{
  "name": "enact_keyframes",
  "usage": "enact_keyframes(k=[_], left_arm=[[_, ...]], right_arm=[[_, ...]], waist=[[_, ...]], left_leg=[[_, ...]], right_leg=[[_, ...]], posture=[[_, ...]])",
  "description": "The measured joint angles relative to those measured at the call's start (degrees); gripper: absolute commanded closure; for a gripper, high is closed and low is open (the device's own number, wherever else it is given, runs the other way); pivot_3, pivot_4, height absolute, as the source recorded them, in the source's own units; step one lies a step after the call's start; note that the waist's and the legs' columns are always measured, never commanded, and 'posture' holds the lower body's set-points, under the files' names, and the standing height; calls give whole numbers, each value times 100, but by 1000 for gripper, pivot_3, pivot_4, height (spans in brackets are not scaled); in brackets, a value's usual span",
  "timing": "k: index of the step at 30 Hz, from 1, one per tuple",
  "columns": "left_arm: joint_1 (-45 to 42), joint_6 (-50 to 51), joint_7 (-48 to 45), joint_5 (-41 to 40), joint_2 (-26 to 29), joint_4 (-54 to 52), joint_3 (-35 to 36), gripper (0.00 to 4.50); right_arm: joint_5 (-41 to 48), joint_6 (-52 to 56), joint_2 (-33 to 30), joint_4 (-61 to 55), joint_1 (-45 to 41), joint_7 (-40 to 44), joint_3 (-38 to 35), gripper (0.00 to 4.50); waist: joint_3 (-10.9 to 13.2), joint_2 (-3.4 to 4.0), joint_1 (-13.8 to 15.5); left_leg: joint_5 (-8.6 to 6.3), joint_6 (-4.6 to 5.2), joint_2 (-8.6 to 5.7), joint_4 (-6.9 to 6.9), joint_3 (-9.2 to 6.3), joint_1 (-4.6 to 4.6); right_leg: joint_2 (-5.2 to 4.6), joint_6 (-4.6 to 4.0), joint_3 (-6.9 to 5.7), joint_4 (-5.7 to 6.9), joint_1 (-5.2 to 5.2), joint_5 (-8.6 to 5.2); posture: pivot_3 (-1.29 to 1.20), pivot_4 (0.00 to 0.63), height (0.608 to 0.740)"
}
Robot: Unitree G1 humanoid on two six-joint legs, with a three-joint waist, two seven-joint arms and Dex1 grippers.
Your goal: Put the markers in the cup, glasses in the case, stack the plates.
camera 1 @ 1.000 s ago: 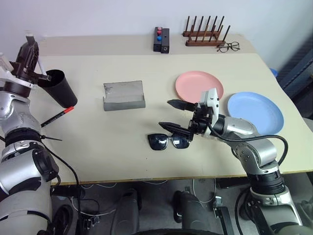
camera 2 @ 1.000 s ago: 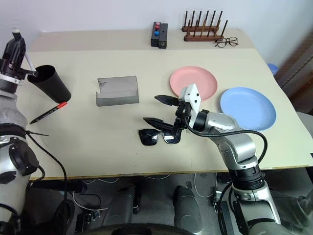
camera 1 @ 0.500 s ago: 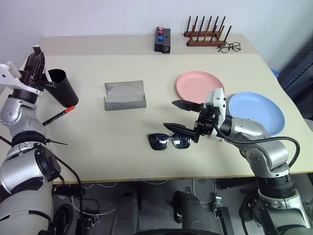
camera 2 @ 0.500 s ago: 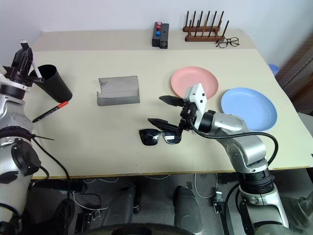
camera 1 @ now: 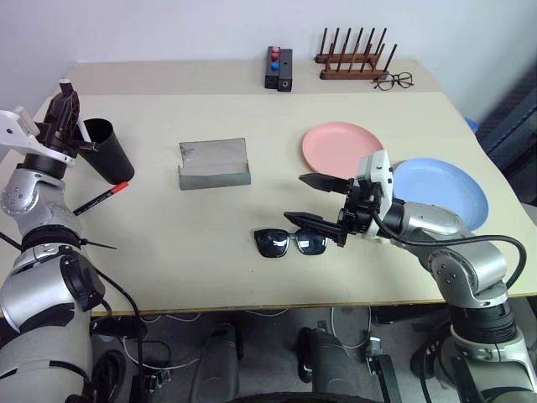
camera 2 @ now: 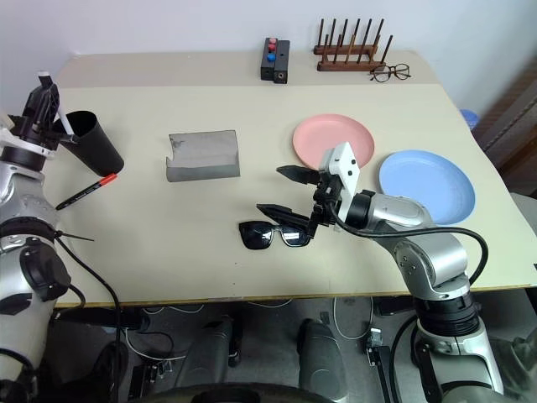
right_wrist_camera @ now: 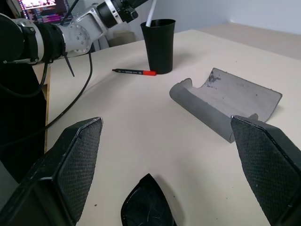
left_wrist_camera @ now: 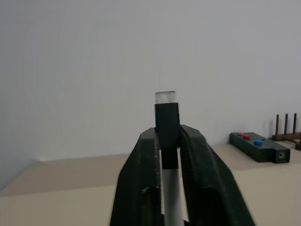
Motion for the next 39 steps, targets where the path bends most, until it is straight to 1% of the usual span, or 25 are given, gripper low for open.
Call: enact_keyframes(k=[5, 12, 14, 16, 17, 18, 19, 21, 23, 24, 25, 27, 30, 32, 34, 36, 39], left_arm=[[-1, 2, -8, 17, 1, 0, -2, 24], [-36, 12, -56, 45, 13, -5, -3, 24], [-49, 208, -159, 34, 53, -72, -9, 24], [-20, 934, -602, -138, 173, -508, -61, 24], [57, 1469, -865, -284, 295, -895, -114, 24], [254, 2155, -1233, -477, 524, -1463, -171, 24], [395, 2613, -1448, -616, 703, -1852, -193, 24], [937, 3850, -1902, -945, 1275, -2878, -249, 24], [1521, 4834, -2347, -1178, 1840, -3644, -290, 24], [1712, 5101, -2527, -1219, 2024, -3833, -325, 24], [2079, 5277, -2795, -1226, 2296, -4028, -343, 24], [2658, 5216, -3214, -1114, 2661, -4089, -367, 24], [3161, 4583, -3631, -838, 2933, -3964, -326, 24], [3243, 4141, -3757, -706, 3027, -3848, -304, 24], [3340, 3422, -3780, -459, 3051, -3626, -317, 24], [3286, 2676, -3609, -170, 3014, -3092, -374, 24], [3120, 1866, -3343, 130, 2872, -2270, -455, 24]], right_arm=[[1, 1, -45, -10, 28, -30, -1, 96], [-1, -14, -46, -10, 36, -35, -1, 96], [-6, -38, -46, -10, 36, -31, -1, 96], [-14, -65, -46, -10, 54, -27, -1, 96], [-16, -74, -40, -9, 62, -28, 3, 96], [-17, -95, -37, -10, 80, -27, 4, 96], [-24, -108, -43, -5, 108, -29, -11, 96], [-31, -172, -25, 6, 136, -25, 2, 96], [-40, -238, 1, 37, 163, -20, -1, 96], [-45, -267, 11, 59, 167, -15, 6, 96], [-68, -304, 66, 83, 140, -6, 36, 96], [-87, -387, 134, 124, 127, 25, 68, 96], [-142, -493, 180, 244, 97, 80, 126, 96], [-166, -522, 225, 298, 90, 97, 161, 96], [-192, -564, 254, 301, 89, 119, 172, 96], [-213, -597, 264, 302, 84, 131, 174, 96], [-244, -603, 280, 301, 82, 129, 173, 96]], waist=[[0, 0, 1], [0, 0, -1], [0, 0, -1], [4, -6, -5], [5, -9, -9], [6, -11, -38], [6, -11, -66], [7, -10, -152], [7, -8, -175], [6, -5, -171], [7, -5, -168], [8, -3, -165], [6, -6, -107], [5, -8, -58], [6, -5, -30], [6, -6, -11], [5, -6, -3]], left_leg=[[0, 0, 0, 0, 0, 0], [0, 0, 0, 0, 0, 0], [0, 0, 0, 0, -1, 0], [0, 0, 0, 0, -1, -1], [0, 0, 0, -1, -2, -2], [0, 0, 0, -4, -1, -2], [-1, 0, 0, -7, -1, -2], [-1, 0, 1, -13, -2, -1], [-1, 0, 2, -17, -2, 6], [-1, 0, 3, -17, -2, 10], [-1, -1, 4, -17, -2, 12], [-3, -3, 6, -17, 0, 12], [-12, -18, 8, -13, 0, 1], [-13, -21, 8, -12, 4, -5], [-14, -21, 8, -16, 15, -7], [-13, -20, 9, -20, 16, -10], [-7, -10, 9, -20, 20, -12]], right_leg=[[0, 0, 0, 0, 0, 0], [0, 0, 0, 0, 0, 0], [0, 0, 0, 0, 0, 0], [0, -1, 0, 0, 0, 0], [0, -1, 0, -1, -1, -1], [0, -1, 1, -2, -2, -1], [0, -1, 2, -3, -2, -1], [0, 1, 2, 0, -5, -2], [0, -4, 1, 4, -6, -6], [0, -16, 1, 8, -5, -13], [0, -21, 1, 7, -7, -15], [0, -24, 1, 3, -10, -16], [-2, -29, 0, -8, -38, -14], [-3, -33, 1, -17, -42, -11], [-6, -33, 4, -18, -42, -9], [-5, -34, 4, -13, -39, -9], [-4, -33, 5, -9, -39, -9]], posture=[[0, 150, 740], [0, 150, 740], [0, 150, 740], [0, 150, 740], [0, 150, 740], [0, 150, 740], [0, 150, 740], [0, 150, 740], [0, 150, 740], [0, 150, 740], [0, 150, 740], [0, 150, 740], [0, 150, 740], [0, 150, 740], [0, 150, 740], [0, 150, 740], [0, 150, 740]])
